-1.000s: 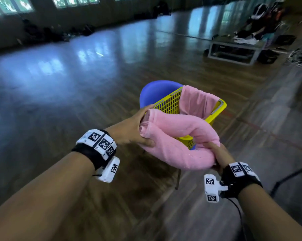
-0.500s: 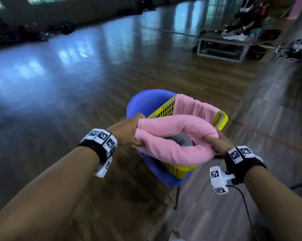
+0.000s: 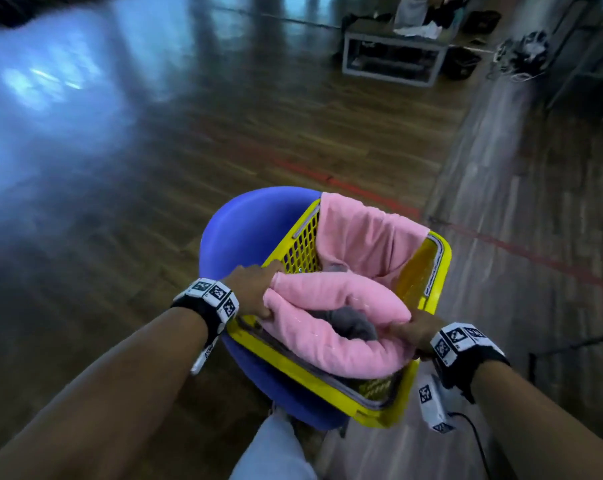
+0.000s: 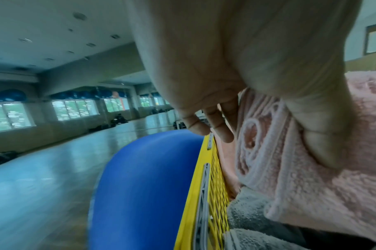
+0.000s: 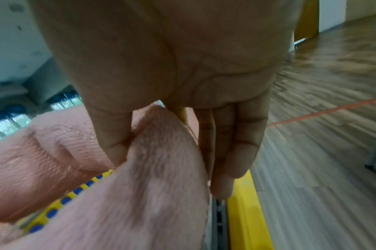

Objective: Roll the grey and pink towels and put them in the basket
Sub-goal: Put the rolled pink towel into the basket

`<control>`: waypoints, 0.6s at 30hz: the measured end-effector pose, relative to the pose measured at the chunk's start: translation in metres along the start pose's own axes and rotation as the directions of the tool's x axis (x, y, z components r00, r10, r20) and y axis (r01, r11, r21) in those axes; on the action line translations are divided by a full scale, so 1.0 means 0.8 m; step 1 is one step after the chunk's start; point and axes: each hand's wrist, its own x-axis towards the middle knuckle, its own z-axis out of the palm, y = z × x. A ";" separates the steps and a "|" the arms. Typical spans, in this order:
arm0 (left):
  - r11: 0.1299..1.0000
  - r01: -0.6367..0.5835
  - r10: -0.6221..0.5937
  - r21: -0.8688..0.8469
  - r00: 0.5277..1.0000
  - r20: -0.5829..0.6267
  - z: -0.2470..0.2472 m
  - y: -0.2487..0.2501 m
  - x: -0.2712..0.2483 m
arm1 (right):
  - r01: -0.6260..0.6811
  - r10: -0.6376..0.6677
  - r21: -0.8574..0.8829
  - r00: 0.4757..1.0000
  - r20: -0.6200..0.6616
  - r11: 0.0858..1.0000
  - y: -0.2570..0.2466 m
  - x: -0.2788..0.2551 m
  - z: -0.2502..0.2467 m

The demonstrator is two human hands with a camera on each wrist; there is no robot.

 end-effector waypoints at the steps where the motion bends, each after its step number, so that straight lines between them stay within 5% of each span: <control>1: 0.999 -0.031 0.030 0.044 0.999 0.031 0.003 -0.006 0.023 | -0.056 0.056 -0.060 0.998 0.012 0.997 -0.002 0.009 0.003; 8: 0.940 -0.233 0.176 0.250 0.957 0.229 0.032 -0.035 0.127 | -0.328 0.339 -0.268 0.941 -0.005 0.906 -0.022 0.056 0.039; 14: 0.885 -0.350 0.186 0.307 0.870 0.457 0.053 -0.054 0.155 | -0.398 0.419 -0.352 0.908 -0.019 0.847 -0.043 0.074 0.067; 18: 0.889 -0.362 0.188 0.279 0.846 0.498 0.049 -0.051 0.176 | -0.380 0.399 -0.259 0.917 0.023 0.888 -0.041 0.077 0.061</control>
